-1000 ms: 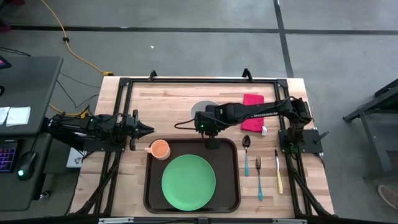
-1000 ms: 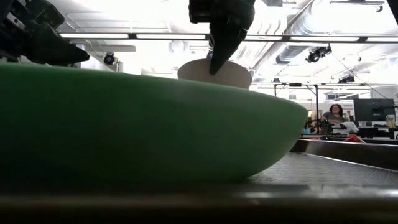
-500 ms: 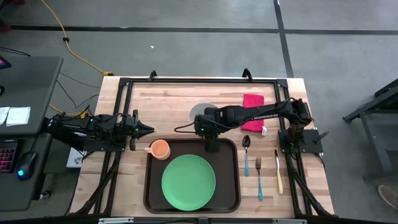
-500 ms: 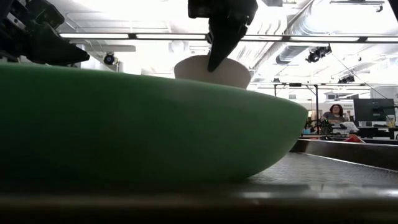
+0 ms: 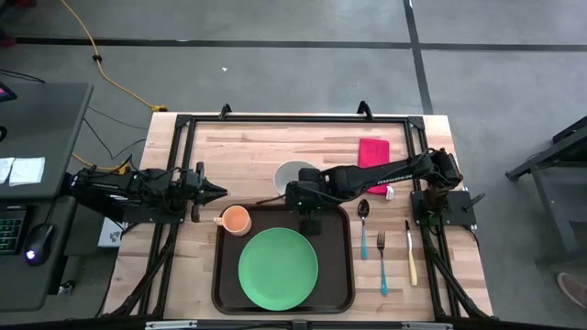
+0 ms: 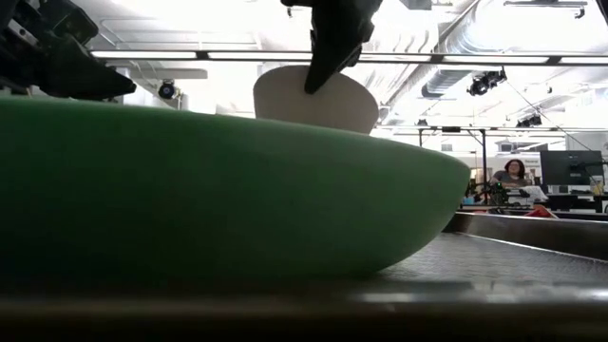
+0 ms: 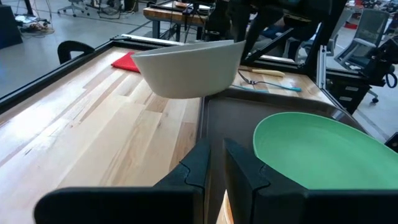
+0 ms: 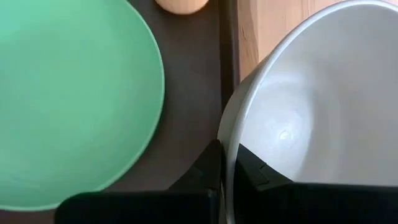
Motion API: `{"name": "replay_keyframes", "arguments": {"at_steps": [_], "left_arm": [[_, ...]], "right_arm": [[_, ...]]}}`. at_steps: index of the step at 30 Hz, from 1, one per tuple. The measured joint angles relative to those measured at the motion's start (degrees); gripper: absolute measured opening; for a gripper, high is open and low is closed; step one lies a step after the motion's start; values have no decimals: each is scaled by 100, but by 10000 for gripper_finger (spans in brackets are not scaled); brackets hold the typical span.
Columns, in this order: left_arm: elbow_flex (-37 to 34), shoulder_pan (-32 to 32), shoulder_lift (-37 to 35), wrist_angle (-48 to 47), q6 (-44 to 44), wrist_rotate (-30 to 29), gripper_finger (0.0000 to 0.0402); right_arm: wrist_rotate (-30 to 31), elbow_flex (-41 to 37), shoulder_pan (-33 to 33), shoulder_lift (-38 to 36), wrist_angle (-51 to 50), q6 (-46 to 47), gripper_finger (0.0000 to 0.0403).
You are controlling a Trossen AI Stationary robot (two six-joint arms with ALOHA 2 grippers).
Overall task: Set up tray
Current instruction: Put the gray bowl on the green plate
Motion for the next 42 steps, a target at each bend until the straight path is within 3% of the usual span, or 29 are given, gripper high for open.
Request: {"name": "replay_keyframes", "arguments": {"at_steps": [15,42], "left_arm": [[0,-1,0,-18,1,41,74],[0,-1,-2,-47,1,66,74]], "right_arm": [[126,0,268,0,250,608,0],[12,1,608,0,618,897,0]]}}
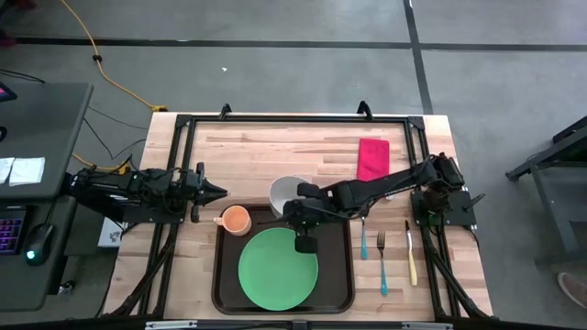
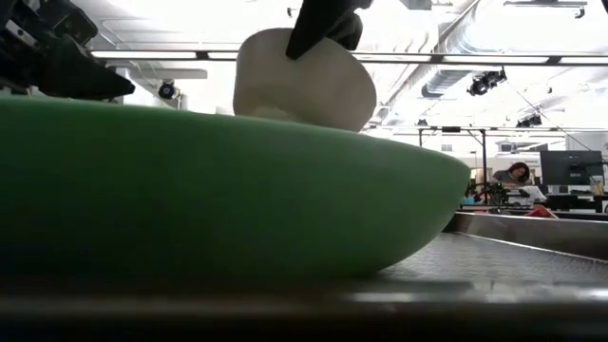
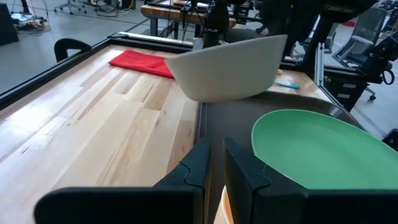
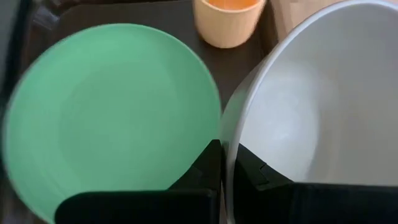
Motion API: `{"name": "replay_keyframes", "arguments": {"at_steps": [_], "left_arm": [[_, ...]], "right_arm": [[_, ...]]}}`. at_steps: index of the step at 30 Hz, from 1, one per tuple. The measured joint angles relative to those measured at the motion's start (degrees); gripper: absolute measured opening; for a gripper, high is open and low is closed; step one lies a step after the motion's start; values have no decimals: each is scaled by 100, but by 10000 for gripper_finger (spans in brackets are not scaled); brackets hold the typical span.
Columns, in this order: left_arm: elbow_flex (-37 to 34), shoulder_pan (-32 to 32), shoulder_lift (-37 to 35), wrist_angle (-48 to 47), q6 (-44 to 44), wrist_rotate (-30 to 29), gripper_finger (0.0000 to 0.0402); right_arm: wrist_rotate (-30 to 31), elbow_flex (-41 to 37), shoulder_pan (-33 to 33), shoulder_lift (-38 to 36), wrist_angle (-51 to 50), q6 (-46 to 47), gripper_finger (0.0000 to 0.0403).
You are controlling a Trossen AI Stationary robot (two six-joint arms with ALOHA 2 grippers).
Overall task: Set up tray
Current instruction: Put the gray bowl on the green plate
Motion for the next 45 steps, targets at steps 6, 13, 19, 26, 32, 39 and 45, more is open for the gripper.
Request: {"name": "replay_keyframes", "arguments": {"at_steps": [6,13,19,26,32,39,45], "left_arm": [[0,0,2,-18,0,107,74],[0,0,2,-17,0,109,74],[0,0,2,-58,0,129,74],[0,2,2,-61,2,133,74],[0,1,2,-73,2,138,74],[0,1,2,-79,1,142,74],[0,2,2,-79,2,142,74]], "right_arm": [[37,305,85,0,-23,-10,0],[176,1117,211,377,-457,-96,0],[134,2503,304,1271,-1420,-343,0],[172,3527,349,1706,-1786,-540,0],[219,3512,345,1735,-1975,-521,0],[169,3514,345,1735,-1941,-538,0],[122,3514,396,1735,-1936,-501,0]]}}
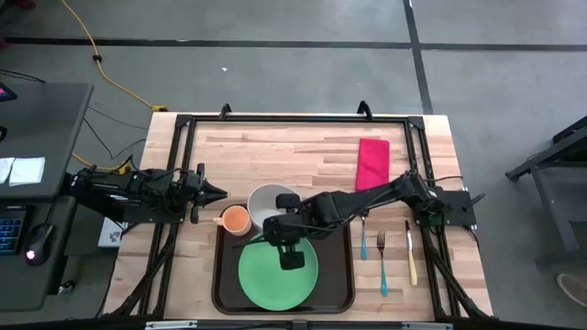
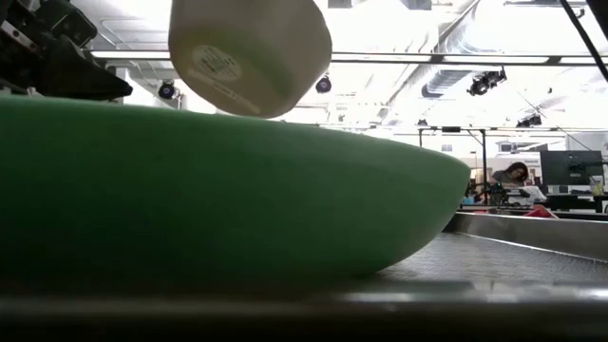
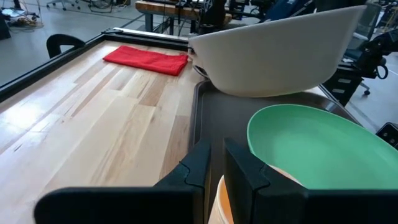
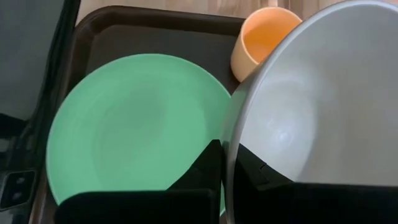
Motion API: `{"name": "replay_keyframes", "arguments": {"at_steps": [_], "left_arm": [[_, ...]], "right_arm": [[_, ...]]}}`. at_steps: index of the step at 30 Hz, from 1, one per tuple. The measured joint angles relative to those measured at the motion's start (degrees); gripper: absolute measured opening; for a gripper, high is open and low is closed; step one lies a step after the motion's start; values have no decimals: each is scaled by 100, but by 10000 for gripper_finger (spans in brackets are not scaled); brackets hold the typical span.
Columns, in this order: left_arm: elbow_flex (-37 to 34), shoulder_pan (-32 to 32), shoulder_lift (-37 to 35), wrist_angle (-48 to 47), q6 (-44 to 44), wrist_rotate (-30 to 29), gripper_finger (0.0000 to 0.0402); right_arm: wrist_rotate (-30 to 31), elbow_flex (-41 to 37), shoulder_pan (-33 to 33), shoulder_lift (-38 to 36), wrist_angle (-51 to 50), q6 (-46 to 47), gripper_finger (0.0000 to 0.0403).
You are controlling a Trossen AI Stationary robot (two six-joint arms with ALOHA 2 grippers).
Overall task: Set up tray
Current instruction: Put the gray bowl on the green plate
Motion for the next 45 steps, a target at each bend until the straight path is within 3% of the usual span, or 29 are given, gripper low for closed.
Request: {"name": "replay_keyframes", "arguments": {"at_steps": [27,45], "left_arm": [[0,0,0,2,-2,-8,74],[0,0,2,-21,-1,85,74]], "right_arm": [[-30,-2,689,165,336,1001,0],[-84,0,757,229,530,1231,0]]}}
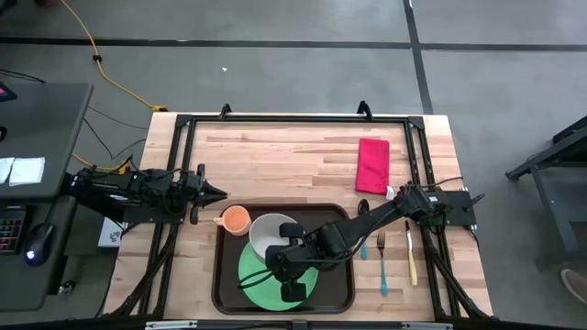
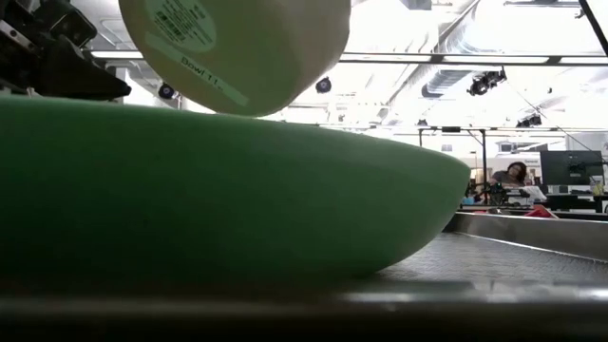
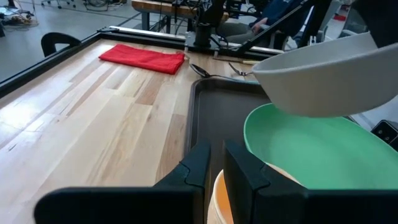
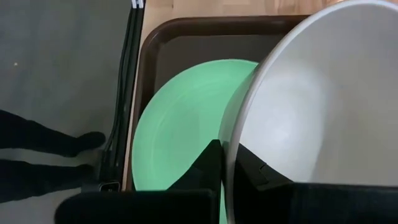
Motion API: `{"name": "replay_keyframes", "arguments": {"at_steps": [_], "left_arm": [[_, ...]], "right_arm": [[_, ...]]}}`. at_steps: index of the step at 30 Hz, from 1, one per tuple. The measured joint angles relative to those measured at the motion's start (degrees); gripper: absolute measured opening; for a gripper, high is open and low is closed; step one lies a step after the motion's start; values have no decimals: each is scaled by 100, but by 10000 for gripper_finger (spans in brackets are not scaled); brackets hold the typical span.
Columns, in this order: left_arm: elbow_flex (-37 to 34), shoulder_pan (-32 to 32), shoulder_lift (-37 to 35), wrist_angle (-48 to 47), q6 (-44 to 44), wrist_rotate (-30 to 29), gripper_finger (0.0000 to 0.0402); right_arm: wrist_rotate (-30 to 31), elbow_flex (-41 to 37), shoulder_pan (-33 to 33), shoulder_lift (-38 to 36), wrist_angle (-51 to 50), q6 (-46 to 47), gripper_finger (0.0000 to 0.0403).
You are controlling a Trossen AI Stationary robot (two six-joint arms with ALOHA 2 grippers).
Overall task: Set up tray
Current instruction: Put the gray bowl on the green plate
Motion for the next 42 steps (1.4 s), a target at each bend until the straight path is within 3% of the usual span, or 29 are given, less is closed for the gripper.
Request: {"name": "replay_keyframes", "arguments": {"at_steps": [29,42], "left_arm": [[0,-2,0,-93,0,9,74],[0,-1,-2,-123,0,12,74]], "right_arm": [[278,0,144,57,-68,428,0],[24,2,166,417,-13,537,0]]}}
